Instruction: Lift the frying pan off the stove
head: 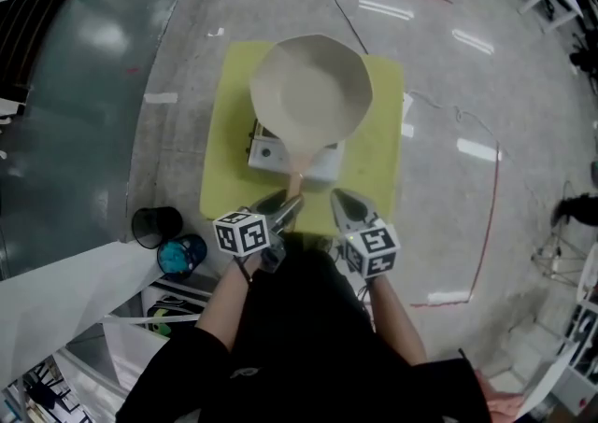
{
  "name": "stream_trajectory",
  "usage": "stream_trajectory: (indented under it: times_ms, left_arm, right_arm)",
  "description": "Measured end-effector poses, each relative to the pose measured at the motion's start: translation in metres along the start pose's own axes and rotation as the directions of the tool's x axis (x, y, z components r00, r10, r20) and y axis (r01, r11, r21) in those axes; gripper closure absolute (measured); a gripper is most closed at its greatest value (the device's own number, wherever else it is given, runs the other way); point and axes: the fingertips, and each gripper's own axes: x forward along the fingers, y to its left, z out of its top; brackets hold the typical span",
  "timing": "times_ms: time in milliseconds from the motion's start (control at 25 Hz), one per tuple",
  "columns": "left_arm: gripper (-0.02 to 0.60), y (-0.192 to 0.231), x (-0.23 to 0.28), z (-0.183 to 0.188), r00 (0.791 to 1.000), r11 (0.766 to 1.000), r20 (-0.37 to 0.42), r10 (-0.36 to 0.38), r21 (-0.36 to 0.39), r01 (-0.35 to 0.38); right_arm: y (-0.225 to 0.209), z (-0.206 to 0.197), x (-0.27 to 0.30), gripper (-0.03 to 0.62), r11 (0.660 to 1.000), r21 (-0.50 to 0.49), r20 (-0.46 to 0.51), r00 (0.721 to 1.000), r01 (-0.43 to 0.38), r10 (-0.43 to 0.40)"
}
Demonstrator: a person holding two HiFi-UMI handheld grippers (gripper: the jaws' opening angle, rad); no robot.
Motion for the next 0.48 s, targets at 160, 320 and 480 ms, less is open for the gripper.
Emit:
stream_trajectory:
  times_ms: [160,320,480]
  left_arm:
    - [0.342,0.003,0.009,-0.01,0.999,0.997,0.006,-0.038,-0.067,0.038]
    - [0.342,0.004,0.016,-0.011,0.996,0.989,0.029,-0.087,-0.118,0.09]
    - [0.344,0.004,0.022,-0.02,0.993,0.988,0.0,-0.121,-0.102,0.12]
  right_arm:
    - [-0.001,0.0,0.006,0.579,1.0,0.017,-0.024,1.0,-0.016,0.017]
    - [-0.003,0.002,0.013,0.577,1.0,0.017,-0.04,0.999,-0.026,0.026]
    - [0.001,-0.001,0.023,0.577,0.996,0.049,-0.059,0.996,-0.068,0.071]
